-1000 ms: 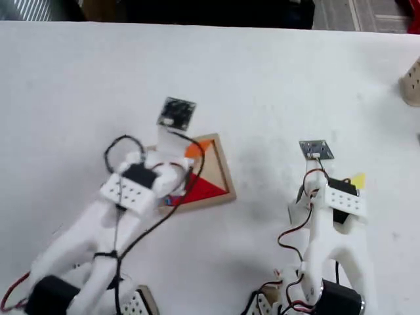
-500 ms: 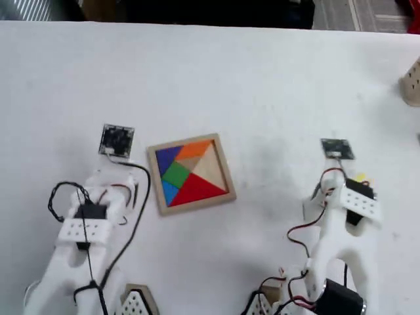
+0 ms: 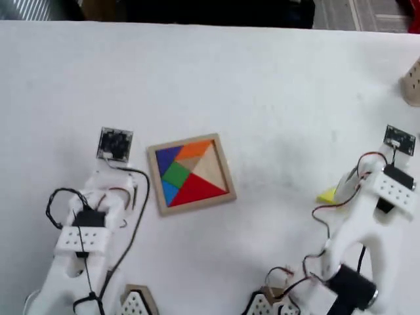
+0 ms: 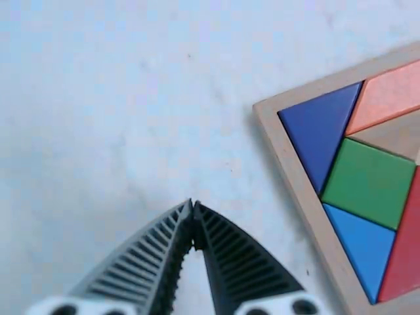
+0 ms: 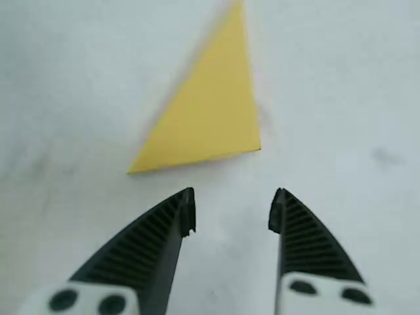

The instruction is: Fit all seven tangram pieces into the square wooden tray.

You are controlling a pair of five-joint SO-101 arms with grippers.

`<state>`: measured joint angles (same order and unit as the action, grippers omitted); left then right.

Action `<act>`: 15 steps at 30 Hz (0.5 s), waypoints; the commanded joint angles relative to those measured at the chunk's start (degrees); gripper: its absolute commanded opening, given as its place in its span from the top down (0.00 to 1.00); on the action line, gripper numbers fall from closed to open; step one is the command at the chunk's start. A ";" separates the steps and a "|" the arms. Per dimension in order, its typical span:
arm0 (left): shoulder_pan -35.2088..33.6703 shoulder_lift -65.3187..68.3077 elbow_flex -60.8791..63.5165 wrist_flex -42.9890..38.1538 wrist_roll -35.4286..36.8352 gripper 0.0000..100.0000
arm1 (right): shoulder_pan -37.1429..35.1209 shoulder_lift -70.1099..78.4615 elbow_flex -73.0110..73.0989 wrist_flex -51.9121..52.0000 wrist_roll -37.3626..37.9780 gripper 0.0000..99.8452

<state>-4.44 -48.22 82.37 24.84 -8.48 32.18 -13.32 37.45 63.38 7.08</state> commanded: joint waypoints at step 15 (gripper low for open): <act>-0.57 -1.27 -0.26 -1.32 -0.62 0.98 | 0.04 32.13 -24.97 -1.71 0.26 0.70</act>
<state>-4.44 -48.22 82.37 24.84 -8.48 32.26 16.92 14.59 62.33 6.46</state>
